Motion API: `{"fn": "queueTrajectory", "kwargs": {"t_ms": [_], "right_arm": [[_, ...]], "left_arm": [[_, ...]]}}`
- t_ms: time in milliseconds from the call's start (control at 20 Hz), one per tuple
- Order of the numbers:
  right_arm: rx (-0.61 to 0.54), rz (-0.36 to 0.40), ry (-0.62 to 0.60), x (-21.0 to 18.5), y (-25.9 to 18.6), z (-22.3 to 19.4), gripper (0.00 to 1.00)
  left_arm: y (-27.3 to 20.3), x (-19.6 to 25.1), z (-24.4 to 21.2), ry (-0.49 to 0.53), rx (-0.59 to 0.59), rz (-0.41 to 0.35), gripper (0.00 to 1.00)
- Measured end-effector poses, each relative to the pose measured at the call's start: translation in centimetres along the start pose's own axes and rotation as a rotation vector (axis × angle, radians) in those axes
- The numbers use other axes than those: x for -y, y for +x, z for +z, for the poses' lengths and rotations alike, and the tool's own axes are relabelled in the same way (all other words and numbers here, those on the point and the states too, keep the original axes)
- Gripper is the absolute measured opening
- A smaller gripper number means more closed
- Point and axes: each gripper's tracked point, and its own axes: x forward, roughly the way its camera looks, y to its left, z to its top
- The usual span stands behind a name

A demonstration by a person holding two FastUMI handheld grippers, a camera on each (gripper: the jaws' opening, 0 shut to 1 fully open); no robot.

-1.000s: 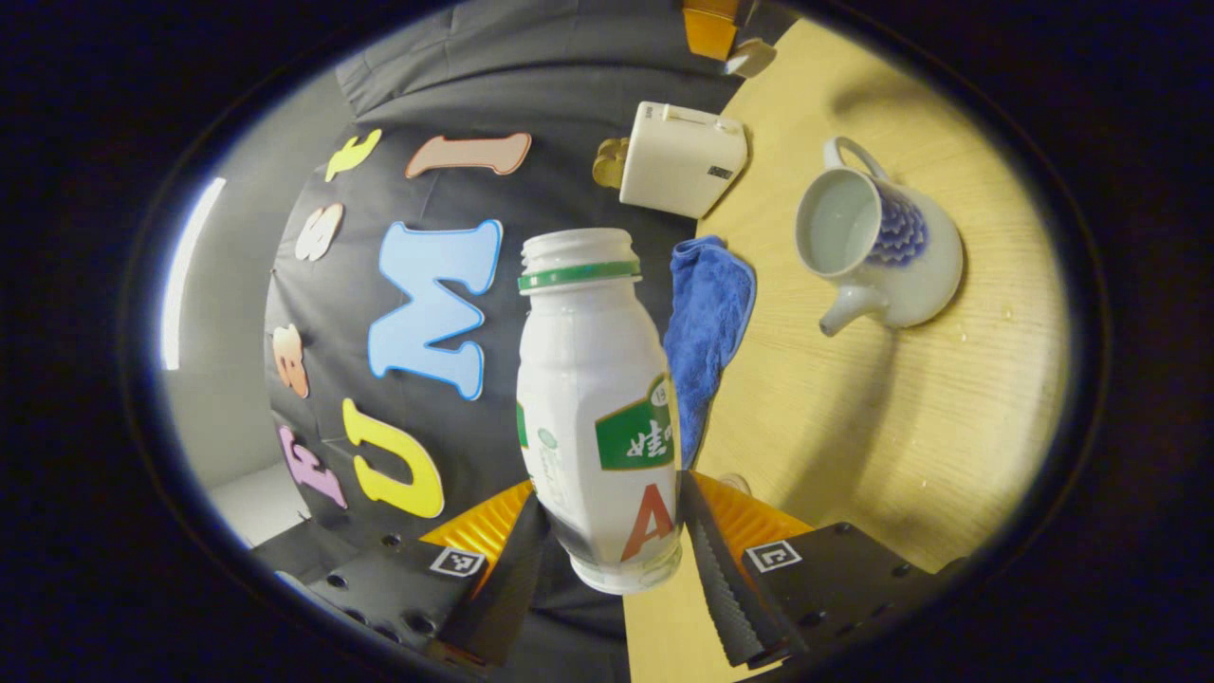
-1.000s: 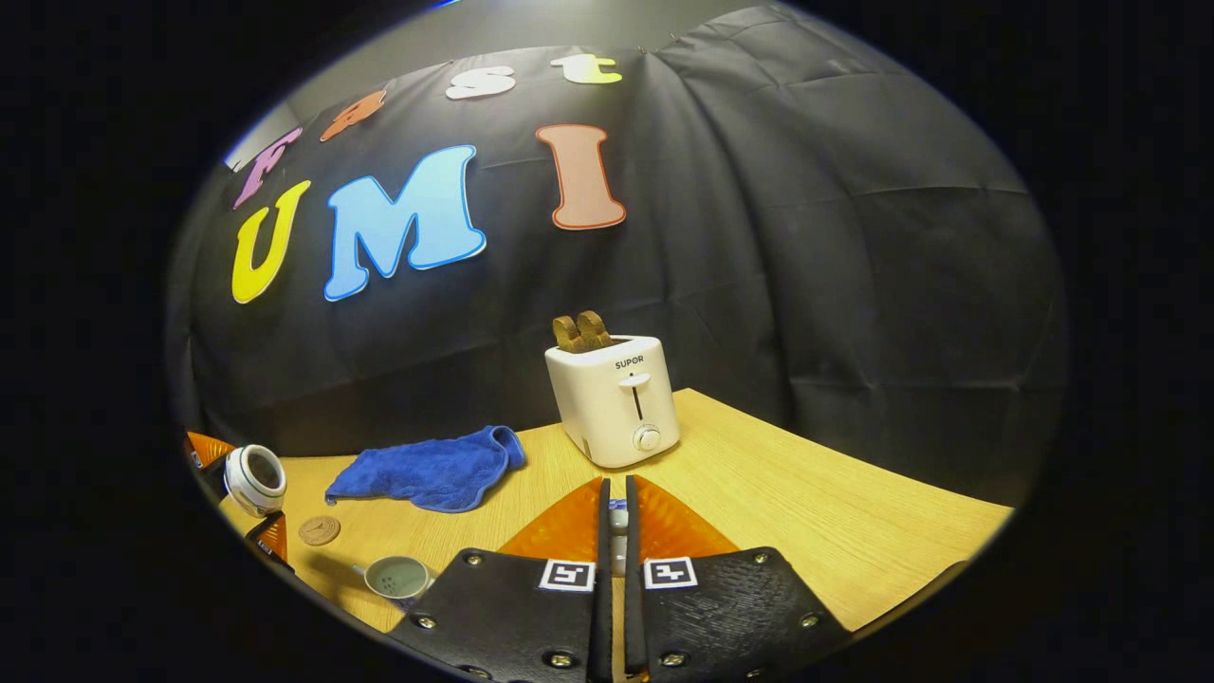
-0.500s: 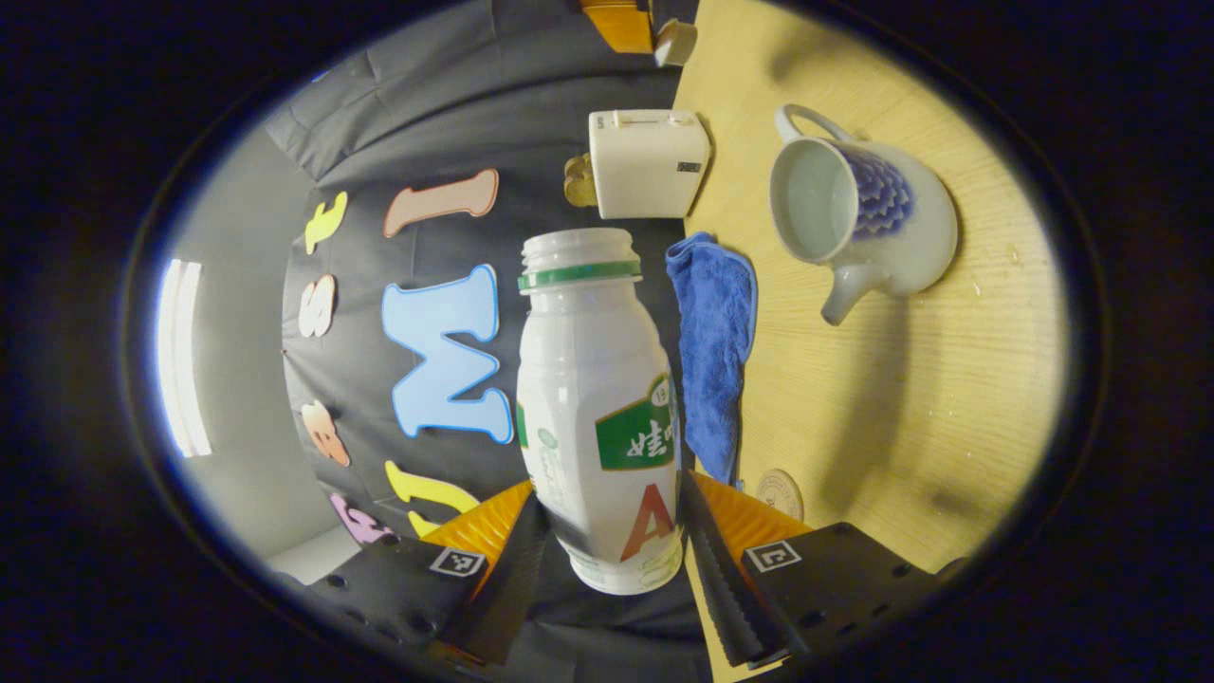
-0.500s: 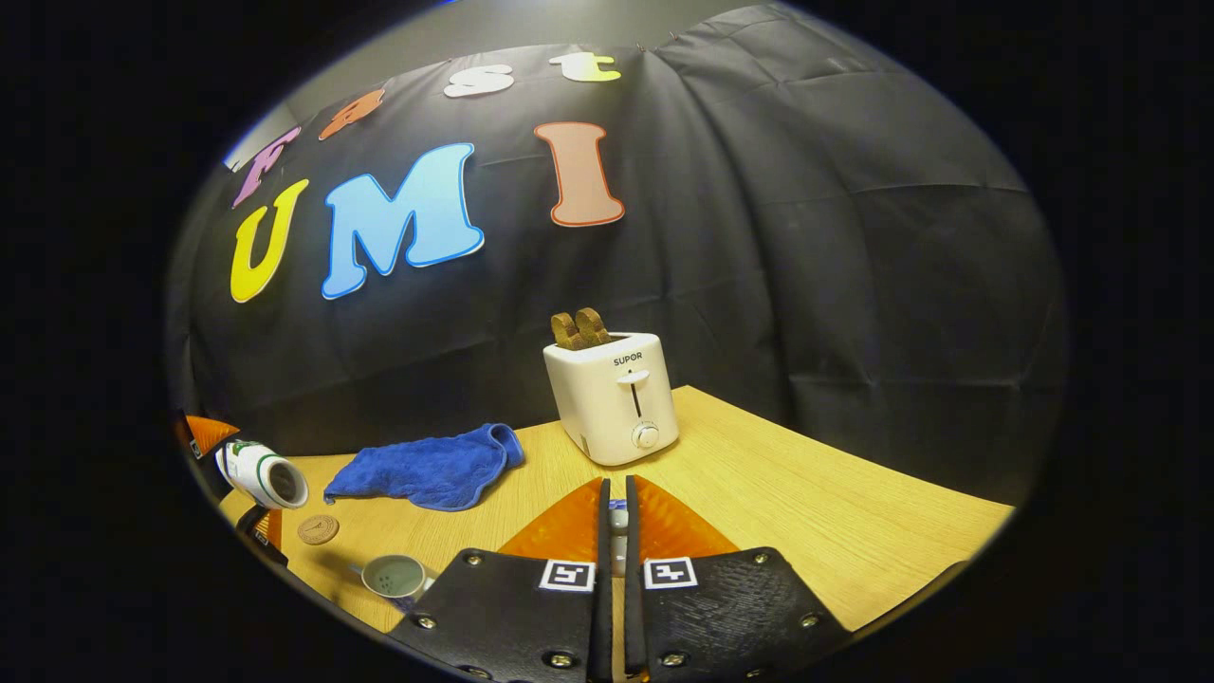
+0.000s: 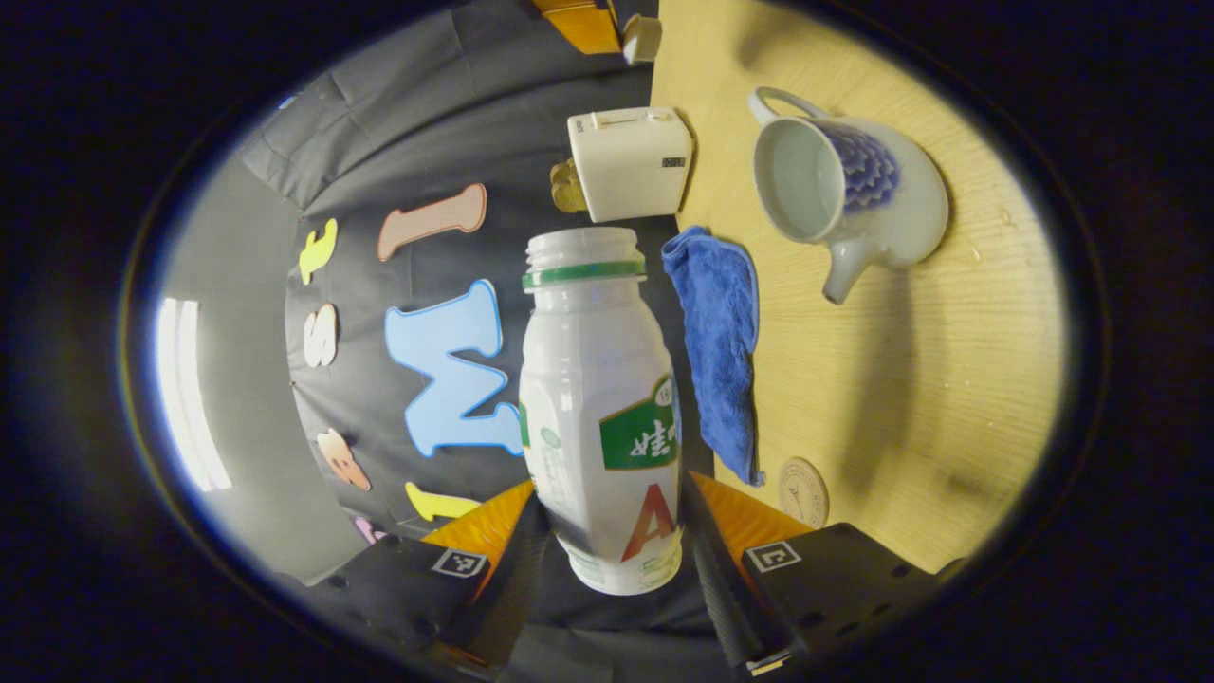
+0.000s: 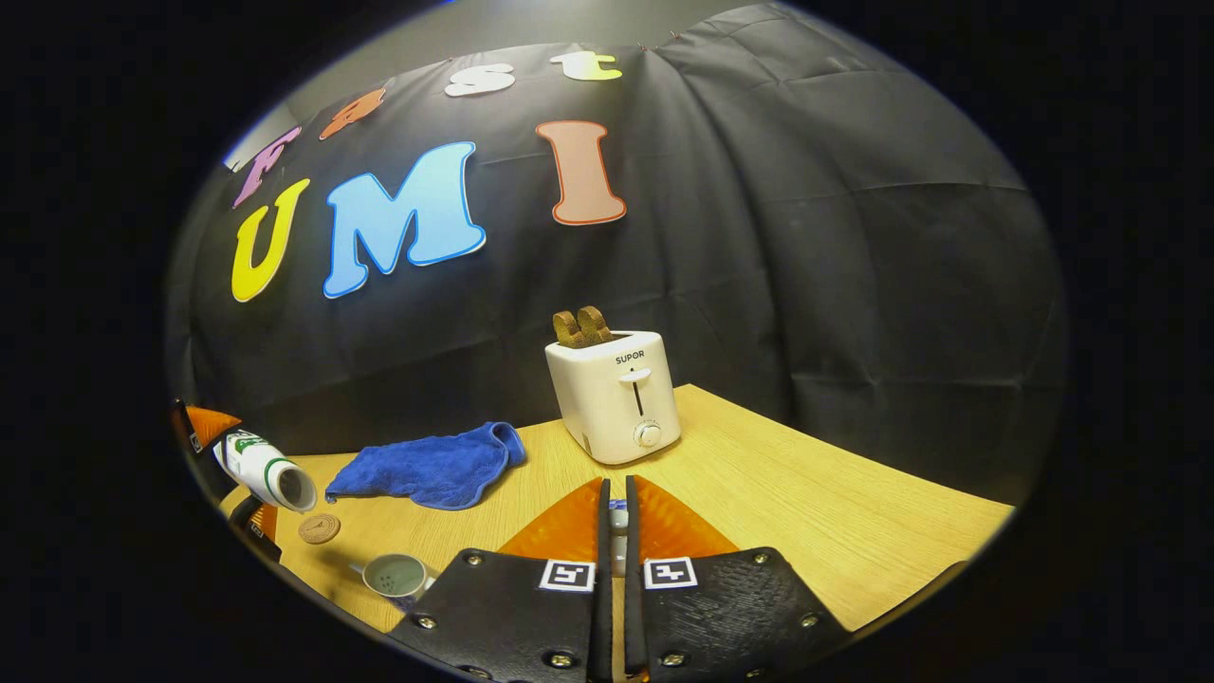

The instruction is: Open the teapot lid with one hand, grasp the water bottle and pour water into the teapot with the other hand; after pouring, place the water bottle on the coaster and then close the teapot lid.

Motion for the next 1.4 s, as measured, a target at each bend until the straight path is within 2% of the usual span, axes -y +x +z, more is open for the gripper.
{"fn": "queueTrajectory", "kwargs": {"t_ms": [50,250,300,350,450,500,550,600,650,750,800,900,950,1000,1400], "right_arm": [[0.0,0.0,0.001,0.0,0.0,0.1,0.05],[-0.002,-0.001,0.004,0.1,0.1,0.0,0.05],[-0.003,-0.001,0.006,0.1,0.1,-0.1,0.05],[-0.003,0.0,0.008,0.1,0.0,0.0,0.05],[-0.003,0.002,0.01,0.1,0.0,0.0,0.05],[-0.003,0.003,0.011,0.1,0.0,0.0,0.05],[-0.002,0.004,0.011,0.1,0.0,0.0,0.05],[-0.002,0.005,0.011,0.1,0.0,0.0,0.05],[-0.002,0.005,0.011,0.1,-0.1,0.1,0.05],[-0.003,0.006,0.012,0.1,0.0,0.1,0.05],[-0.003,0.006,0.013,0.1,0.0,0.0,0.05],[-0.003,0.007,0.014,0.1,0.0,0.1,0.05],[-0.003,0.007,0.014,0.1,0.0,0.1,0.05],[-0.003,0.008,0.014,0.1,0.0,0.0,0.05],[-0.005,0.009,0.018,0.2,0.0,0.0,0.05]], "left_arm": [[0.0,0.0,0.1,0.002,0.004,0.001,0.91],[0.1,-0.4,0.5,0.032,0.012,0.011,0.91],[0.2,-0.5,0.5,0.038,0.014,0.012,0.77],[0.1,-0.6,0.5,0.044,0.015,0.012,0.84],[0.1,-0.7,0.6,0.053,0.015,0.013,0.84],[0.1,-0.8,0.5,0.057,0.016,0.014,0.91],[0.0,-0.8,0.6,0.062,0.016,0.014,0.84],[0.1,-1.0,0.7,0.066,0.017,0.015,0.91],[0.1,-1.1,0.7,0.072,0.018,0.016,0.91],[0.0,-1.1,0.8,0.075,0.019,0.014,0.77],[0.1,-1.2,0.7,0.076,0.019,0.015,0.84],[0.1,-1.4,0.7,0.078,0.019,0.017,0.84],[0.1,-1.4,0.7,0.081,0.018,0.019,0.77],[0.0,-1.6,0.7,0.084,0.017,0.021,0.91],[-0.2,-2.6,0.7,0.12,0.022,0.037,0.91]]}}
